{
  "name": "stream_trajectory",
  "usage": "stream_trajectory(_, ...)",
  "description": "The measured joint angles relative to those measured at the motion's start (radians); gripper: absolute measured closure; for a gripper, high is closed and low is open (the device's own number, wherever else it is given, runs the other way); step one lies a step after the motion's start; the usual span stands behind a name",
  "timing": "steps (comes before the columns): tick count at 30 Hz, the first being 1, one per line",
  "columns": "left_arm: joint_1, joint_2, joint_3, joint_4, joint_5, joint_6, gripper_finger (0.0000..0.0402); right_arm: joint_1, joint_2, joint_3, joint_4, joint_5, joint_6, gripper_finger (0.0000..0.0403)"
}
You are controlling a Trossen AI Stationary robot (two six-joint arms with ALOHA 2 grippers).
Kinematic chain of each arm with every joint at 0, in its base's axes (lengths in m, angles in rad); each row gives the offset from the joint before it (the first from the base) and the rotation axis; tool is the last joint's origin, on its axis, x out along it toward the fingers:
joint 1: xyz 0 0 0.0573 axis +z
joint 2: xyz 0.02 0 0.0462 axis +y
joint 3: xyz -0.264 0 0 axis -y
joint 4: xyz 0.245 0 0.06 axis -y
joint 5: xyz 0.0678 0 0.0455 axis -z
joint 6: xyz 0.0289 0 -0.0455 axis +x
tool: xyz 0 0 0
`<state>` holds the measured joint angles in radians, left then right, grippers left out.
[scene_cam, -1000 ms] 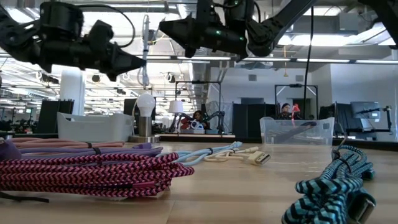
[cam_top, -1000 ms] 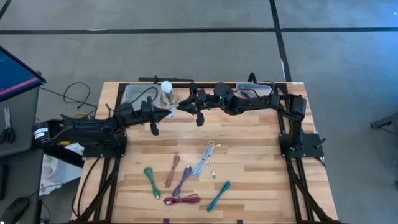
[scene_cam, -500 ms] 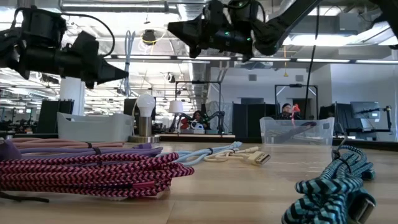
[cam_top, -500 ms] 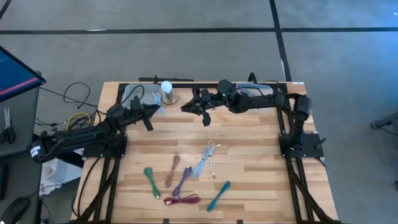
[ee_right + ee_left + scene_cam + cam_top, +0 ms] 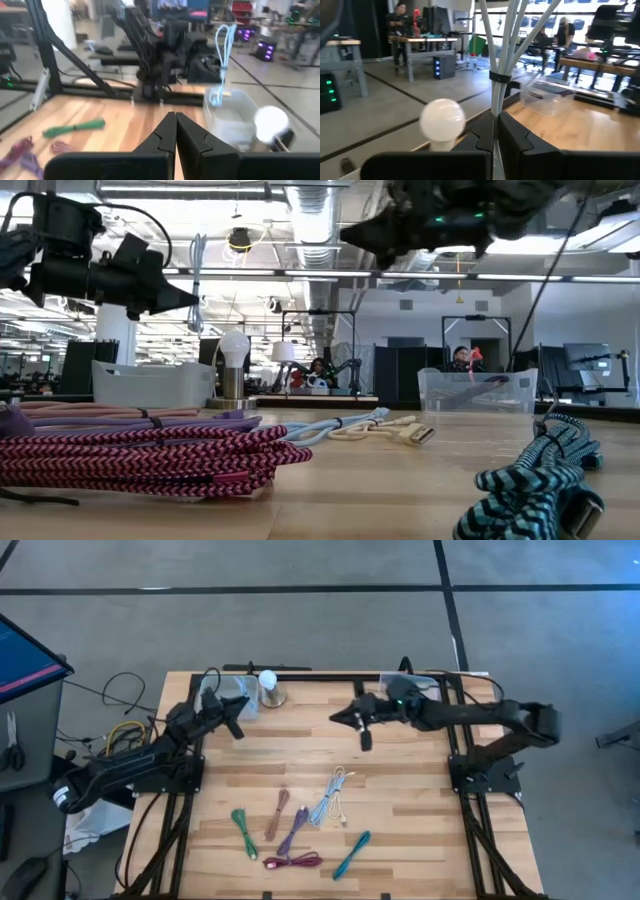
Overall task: Pick & Place USB Port
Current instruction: Put the bottom light blue charger cable into the gray bin
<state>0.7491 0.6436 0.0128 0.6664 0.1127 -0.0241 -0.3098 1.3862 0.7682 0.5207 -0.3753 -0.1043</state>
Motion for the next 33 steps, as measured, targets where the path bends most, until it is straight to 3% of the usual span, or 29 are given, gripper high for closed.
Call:
stream_trajectory(9,0.106,0.000,0.000,-0.049,-0.008,-0.015,0.0394,0.068,-0.275,-0.212,-0.020,0.196,-0.011,0.0401)
stream_trajectory(14,0.162,0.007,0.000,-0.141,-0.088,-0.017,0.0394,0.119,-0.369,-0.262,-0.054,0.289,-0.010,0.0401)
stream_trajectory(20,0.210,0.007,0.000,-0.237,-0.174,-0.018,0.0394,0.192,-0.419,-0.285,-0.123,0.410,-0.009,0.0401)
stream_trajectory(28,0.218,0.007,0.000,-0.256,-0.175,-0.009,0.0393,0.267,-0.426,-0.285,-0.146,0.516,-0.008,0.0401)
stream_trajectory(33,0.218,0.007,0.000,-0.270,-0.173,-0.007,0.0368,0.297,-0.426,-0.285,-0.146,0.556,-0.008,0.0401)
